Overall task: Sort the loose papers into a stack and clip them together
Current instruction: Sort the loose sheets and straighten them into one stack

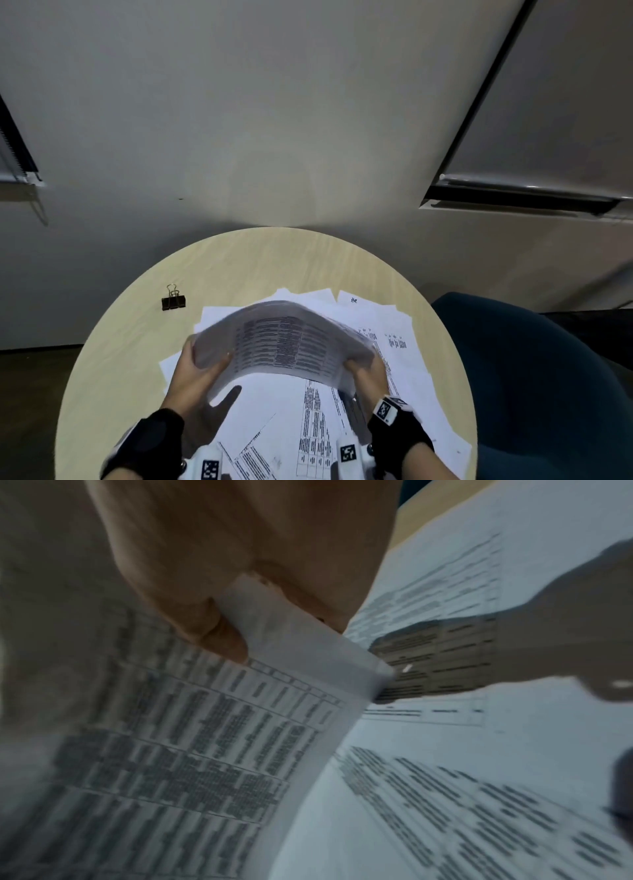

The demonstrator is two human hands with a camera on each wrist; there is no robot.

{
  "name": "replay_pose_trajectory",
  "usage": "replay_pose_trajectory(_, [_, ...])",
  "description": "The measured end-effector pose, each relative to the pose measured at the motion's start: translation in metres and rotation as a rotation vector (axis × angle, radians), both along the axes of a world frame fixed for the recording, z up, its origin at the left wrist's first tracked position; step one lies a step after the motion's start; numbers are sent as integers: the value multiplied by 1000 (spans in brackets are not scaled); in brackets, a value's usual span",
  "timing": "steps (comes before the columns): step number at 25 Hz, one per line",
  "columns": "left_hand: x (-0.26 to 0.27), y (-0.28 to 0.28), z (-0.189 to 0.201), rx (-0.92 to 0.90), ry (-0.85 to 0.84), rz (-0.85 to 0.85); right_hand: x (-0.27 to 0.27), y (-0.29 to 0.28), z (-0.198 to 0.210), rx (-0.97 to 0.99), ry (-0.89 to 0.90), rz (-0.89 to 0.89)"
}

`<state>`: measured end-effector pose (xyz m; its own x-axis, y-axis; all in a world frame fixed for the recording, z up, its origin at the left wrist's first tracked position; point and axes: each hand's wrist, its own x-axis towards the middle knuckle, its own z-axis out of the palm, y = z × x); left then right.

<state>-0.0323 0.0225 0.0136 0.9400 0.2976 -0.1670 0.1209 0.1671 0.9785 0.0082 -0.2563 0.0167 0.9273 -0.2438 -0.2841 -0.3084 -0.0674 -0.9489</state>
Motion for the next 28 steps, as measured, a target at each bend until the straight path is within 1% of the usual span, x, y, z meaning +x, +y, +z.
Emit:
replay_pose_trajectory(3, [-8, -14, -4, -36, 101, 22, -12, 7, -7, -16, 124, 20])
replay_pose_trajectory(4, [-8, -13, -8, -34, 136, 40, -12, 8, -5, -27, 118, 9])
replay_pose_trajectory(5, [-6, -9, -12, 13, 163, 37, -12, 9, 1, -36, 88, 17])
replay_pose_trajectory(6, [-6, -8, -9, 66, 188, 20, -10, 9, 7, -48, 59, 35])
replay_pose_trajectory(7, [-8, -5, -5, 80, 210, 22, -9, 8, 17, -55, 39, 56])
replay_pose_trajectory(8, [-9, -1, -1, 75, 223, 42, -4, 5, 24, -87, 24, 64])
replay_pose_trajectory(10, [-11, 12, 9, 68, 227, 41, 10, -3, 41, -231, -41, 90])
replay_pose_trajectory(11, [-11, 22, 11, 105, 228, 28, 17, -6, 50, -308, -89, 128])
replay_pose_trajectory(12, [-8, 32, 10, 195, 238, -14, 22, -9, 63, -389, -145, 180])
replay_pose_trajectory(13, [-5, 40, 9, 357, 243, -49, 26, -10, 75, -477, -180, 241])
replay_pose_trajectory(15, [3, 42, 17, 661, 147, -112, 31, -6, 96, -646, -264, 368])
replay_pose_trajectory(16, [9, 35, 23, 744, 51, -150, 32, -2, 106, -737, -316, 430])
replay_pose_trajectory(17, [13, 25, 31, 775, -32, -192, 32, 6, 117, -836, -394, 484])
replay_pose_trajectory(18, [17, 12, 40, 751, -116, -246, 32, 16, 127, -925, -478, 537])
replay_pose_trajectory(19, [22, 2, 46, 703, -154, -282, 30, 27, 137, -991, -565, 573])
replay_pose_trajectory(20, [28, -4, 46, 655, -152, -279, 28, 36, 146, -1023, -642, 573])
replay_pose_trajectory(21, [33, -8, 45, 597, -123, -260, 29, 41, 150, -1032, -715, 531])
replay_pose_trajectory(22, [35, -11, 41, 526, -93, -244, 27, 44, 153, -1023, -785, 430])
replay_pose_trajectory(23, [36, -13, 39, 451, -80, -217, 29, 43, 150, -991, -818, 285])
replay_pose_trajectory(24, [35, -13, 38, 383, -87, -180, 29, 39, 145, -928, -796, 140])
replay_pose_trajectory(25, [33, -14, 39, 335, -105, -148, 29, 33, 140, -809, -726, 53])
replay_pose_trajectory(26, [30, -14, 41, 302, -107, -138, 28, 29, 134, -626, -589, 51])
replay_pose_trajectory(28, [27, -14, 47, 260, -112, -149, 23, 26, 121, -206, -293, 205])
